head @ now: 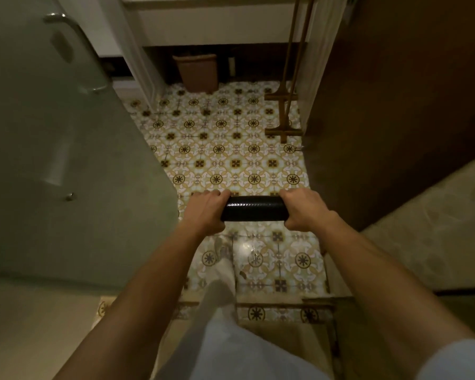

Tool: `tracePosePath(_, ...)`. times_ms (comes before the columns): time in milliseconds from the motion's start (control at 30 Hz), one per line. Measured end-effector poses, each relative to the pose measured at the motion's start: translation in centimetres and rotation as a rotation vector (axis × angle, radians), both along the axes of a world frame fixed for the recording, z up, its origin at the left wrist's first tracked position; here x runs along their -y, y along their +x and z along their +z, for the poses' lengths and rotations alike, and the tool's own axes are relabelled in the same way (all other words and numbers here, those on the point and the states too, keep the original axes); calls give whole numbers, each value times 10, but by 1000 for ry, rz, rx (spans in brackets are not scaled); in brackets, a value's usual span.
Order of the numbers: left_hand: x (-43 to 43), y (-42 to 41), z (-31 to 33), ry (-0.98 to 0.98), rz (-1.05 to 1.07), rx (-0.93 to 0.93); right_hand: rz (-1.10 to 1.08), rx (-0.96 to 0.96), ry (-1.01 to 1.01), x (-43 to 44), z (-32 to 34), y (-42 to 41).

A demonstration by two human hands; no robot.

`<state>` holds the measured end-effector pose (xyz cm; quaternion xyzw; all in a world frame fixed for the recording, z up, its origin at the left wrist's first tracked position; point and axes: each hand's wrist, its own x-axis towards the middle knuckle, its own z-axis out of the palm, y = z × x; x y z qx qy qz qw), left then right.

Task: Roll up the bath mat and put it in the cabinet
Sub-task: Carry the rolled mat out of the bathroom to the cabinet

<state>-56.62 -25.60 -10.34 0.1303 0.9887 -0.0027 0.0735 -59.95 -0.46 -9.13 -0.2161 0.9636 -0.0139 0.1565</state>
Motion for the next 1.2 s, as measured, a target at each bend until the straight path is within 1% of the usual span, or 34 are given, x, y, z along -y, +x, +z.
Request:
tracePosePath(200, 29, -113, -21, 15, -11, -12, 0, -7, 29, 29, -18, -115)
tracePosePath(400, 78, -240, -37, -5, 13, 51, 12, 53, 46, 78, -28, -244)
tracePosePath(500, 98, -296, -32, -12, 6, 66, 6, 78, 48, 97, -23, -299)
tracePosePath(600, 109, -341, -27, -8, 14, 74, 21, 53, 34, 107, -20, -344)
tracePosePath(733, 114, -396, -30, 23, 56, 73, 58, 28, 59, 113, -19, -408)
tracePosePath(867, 111, -449, -36, 33, 73, 78, 80, 45, 66, 111, -21, -468)
tracePosePath(1033, 100, -523, -39, 30, 143, 57, 153, 33, 88, 106, -22, -558)
tracePosePath(1200, 93, -575, -38, 66, 234, 37, 274, 49, 96, 106, -17, -641)
